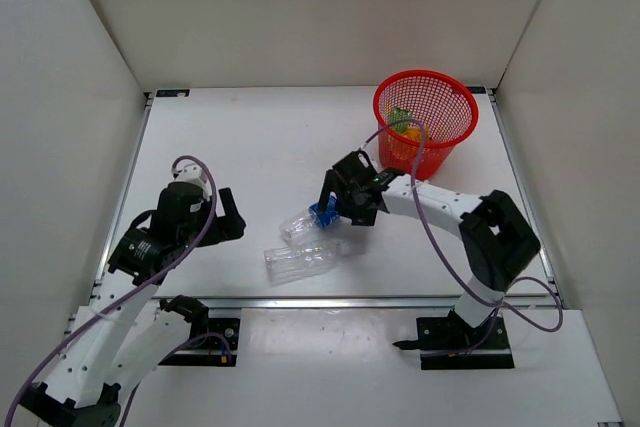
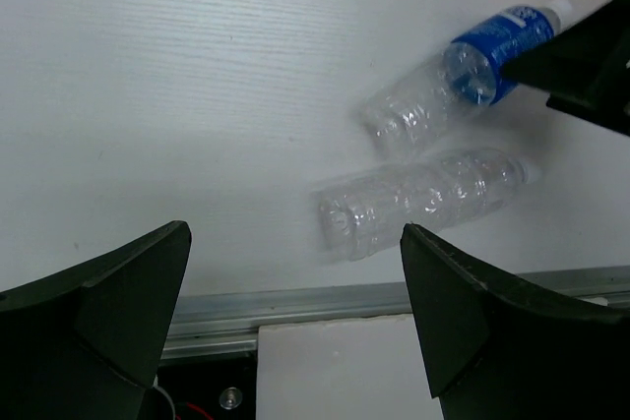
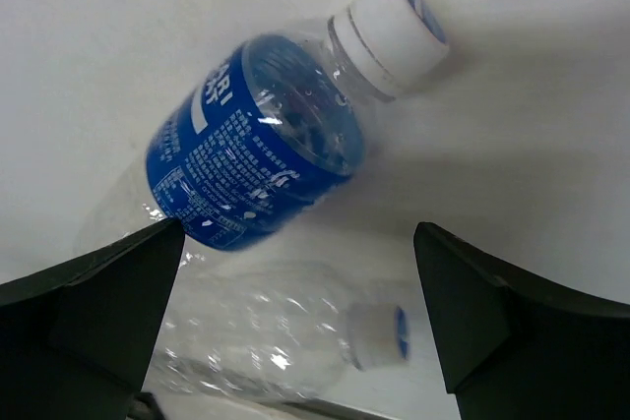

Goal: Put the plastic bottles in the bin

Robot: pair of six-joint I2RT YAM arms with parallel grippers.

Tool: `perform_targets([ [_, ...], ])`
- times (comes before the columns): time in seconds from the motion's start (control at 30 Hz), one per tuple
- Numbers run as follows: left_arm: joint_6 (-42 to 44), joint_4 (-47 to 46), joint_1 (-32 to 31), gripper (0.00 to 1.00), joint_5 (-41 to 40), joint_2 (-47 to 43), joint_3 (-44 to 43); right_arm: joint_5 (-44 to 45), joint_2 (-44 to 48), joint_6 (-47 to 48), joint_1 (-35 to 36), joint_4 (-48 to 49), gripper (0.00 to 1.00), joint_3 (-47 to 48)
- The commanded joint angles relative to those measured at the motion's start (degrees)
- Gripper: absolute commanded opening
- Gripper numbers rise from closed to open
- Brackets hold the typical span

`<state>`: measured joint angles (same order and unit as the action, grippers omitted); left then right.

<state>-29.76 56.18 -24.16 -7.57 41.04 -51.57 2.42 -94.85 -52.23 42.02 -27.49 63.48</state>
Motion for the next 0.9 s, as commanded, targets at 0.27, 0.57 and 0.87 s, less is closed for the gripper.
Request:
perform_targets([
  [0.27,5.76,1.39,0.52,0.99,2.74,-0.96,2.97,0.22,-14.83,-10.78,-1.06,6.48,0.98,11.57],
  [0.57,8.22,1.13,1.14,0.99,3.52,0.62,3.23,2.59,-18.10,-7.29,-0.45,6.13,0.48,19.21],
  [0.87,9.89,-4.50,1.57,0.99,10.81,4.57,4.02,0.32,-11.86,12.20,-5.54,3.06,0.27,35.01],
])
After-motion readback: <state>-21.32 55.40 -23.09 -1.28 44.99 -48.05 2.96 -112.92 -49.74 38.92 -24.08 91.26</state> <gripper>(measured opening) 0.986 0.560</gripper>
